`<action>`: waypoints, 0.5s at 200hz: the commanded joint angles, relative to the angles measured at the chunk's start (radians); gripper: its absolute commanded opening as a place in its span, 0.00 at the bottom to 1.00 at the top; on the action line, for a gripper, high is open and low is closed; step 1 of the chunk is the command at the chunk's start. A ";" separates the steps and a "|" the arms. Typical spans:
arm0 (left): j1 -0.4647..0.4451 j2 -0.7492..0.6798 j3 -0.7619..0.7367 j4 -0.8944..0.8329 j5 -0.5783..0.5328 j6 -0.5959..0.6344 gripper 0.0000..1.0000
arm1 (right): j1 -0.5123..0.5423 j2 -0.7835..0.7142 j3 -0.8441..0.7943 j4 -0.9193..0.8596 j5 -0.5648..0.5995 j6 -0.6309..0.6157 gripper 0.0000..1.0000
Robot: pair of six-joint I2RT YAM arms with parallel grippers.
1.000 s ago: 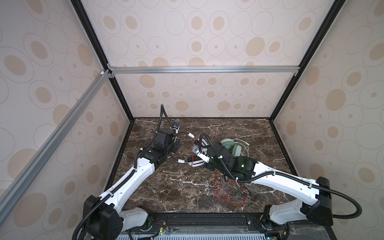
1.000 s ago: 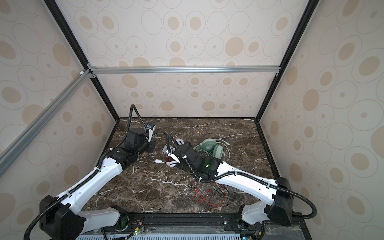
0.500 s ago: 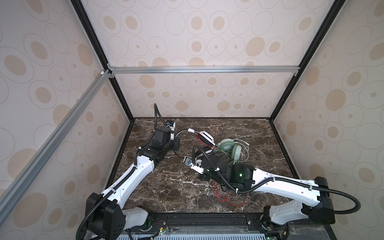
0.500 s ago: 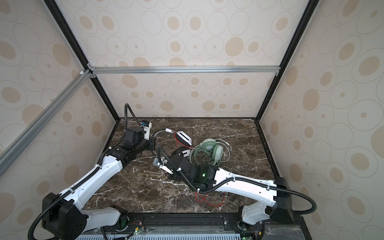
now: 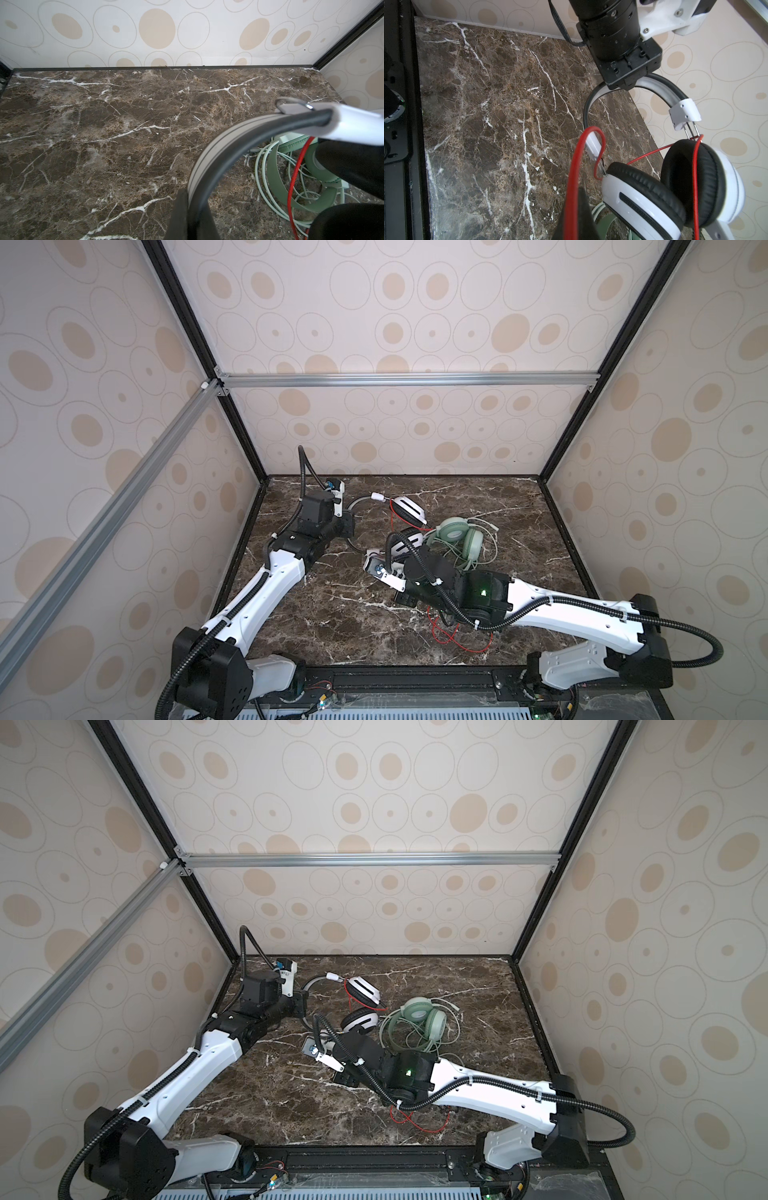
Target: Wrap the headphones
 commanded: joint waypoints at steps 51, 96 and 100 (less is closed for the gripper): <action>-0.057 -0.068 -0.037 0.053 -0.131 0.139 0.00 | 0.006 0.020 0.170 -0.110 0.059 -0.069 0.00; -0.092 -0.120 -0.067 0.019 -0.064 0.298 0.00 | -0.045 0.041 0.236 -0.220 0.108 -0.096 0.00; -0.098 -0.129 -0.074 0.021 -0.051 0.310 0.00 | -0.053 0.041 0.240 -0.228 0.108 -0.096 0.01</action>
